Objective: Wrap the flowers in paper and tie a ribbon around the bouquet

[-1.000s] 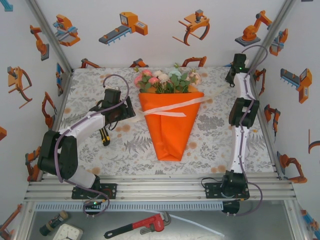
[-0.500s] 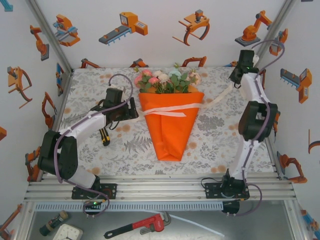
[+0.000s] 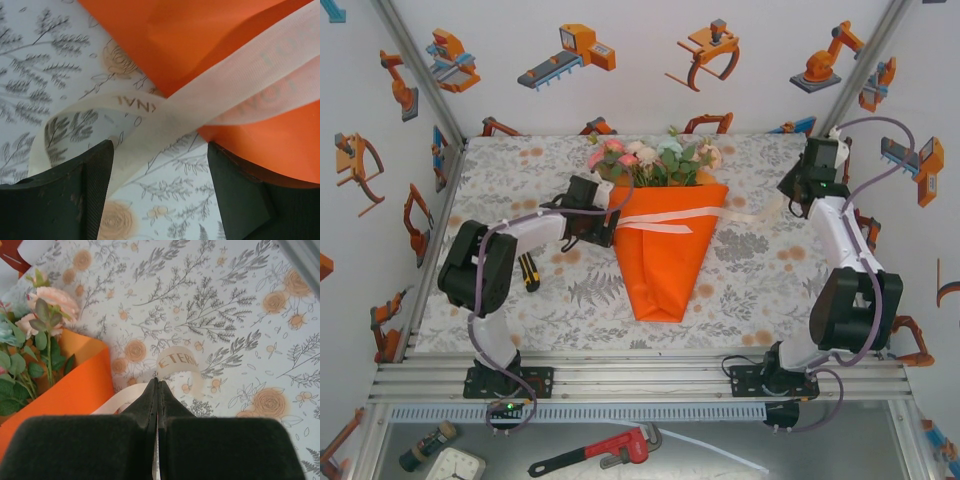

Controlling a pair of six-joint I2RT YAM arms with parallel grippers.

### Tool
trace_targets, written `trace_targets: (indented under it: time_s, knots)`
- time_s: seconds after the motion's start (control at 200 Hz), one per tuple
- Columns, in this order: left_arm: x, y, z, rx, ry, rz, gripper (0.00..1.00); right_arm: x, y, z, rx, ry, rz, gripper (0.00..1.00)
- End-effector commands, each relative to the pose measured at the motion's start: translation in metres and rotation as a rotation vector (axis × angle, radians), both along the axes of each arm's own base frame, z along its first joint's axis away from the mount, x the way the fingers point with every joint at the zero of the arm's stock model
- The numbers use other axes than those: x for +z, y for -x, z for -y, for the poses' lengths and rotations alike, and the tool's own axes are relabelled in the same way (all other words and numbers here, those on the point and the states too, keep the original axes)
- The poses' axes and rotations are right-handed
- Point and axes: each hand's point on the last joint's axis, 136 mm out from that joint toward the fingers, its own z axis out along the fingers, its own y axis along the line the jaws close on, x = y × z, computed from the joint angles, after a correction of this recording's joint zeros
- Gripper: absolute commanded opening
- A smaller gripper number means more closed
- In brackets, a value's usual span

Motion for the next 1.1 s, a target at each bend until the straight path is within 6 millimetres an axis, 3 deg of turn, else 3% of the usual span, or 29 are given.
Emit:
trace_targets:
  time_s: [0.0,0.09,0.24,0.32,0.476,0.581,0.726,0.791,0.851,1.006,1.096]
  knots:
    - [0.007,-0.018,0.004,-0.03,-0.051,0.069,0.66,0.016,-0.004,-0.01,0.034,-0.03,0.061,0.0]
    - [0.003,-0.023,0.0,-0.009,-0.075,0.078,0.55,0.013,-0.006,-0.015,0.055,-0.052,0.058,0.0]
    - [0.007,-0.021,-0.002,-0.006,-0.081,0.071,0.19,0.012,-0.001,-0.007,0.001,-0.043,0.055,0.0]
    - [0.026,-0.017,-0.004,0.01,-0.036,0.1,0.08,0.017,0.005,0.003,-0.051,-0.017,0.053,0.0]
    - [0.075,0.001,-0.022,0.1,0.078,0.144,0.02,0.022,0.023,0.021,-0.151,0.007,0.038,0.0]
    - [0.101,0.024,-0.055,0.229,0.135,0.176,0.0,0.028,0.044,0.038,-0.233,0.001,0.048,0.0]
    - [0.144,0.058,-0.141,0.563,0.227,0.234,0.0,0.032,0.095,0.074,-0.402,0.001,0.049,0.0]
    - [0.162,0.074,-0.158,0.577,0.291,0.256,0.0,0.026,0.116,0.087,-0.457,-0.01,0.046,0.0]
    - [0.185,0.088,-0.153,0.502,0.347,0.296,0.0,0.025,0.135,0.095,-0.5,-0.019,0.05,0.0]
    - [0.254,0.131,-0.09,0.099,0.572,0.354,0.03,0.038,0.161,0.09,-0.496,-0.02,0.105,0.0]
    - [0.294,0.161,-0.066,-0.06,0.606,0.4,0.03,0.042,0.17,0.083,-0.487,-0.043,0.126,0.0]
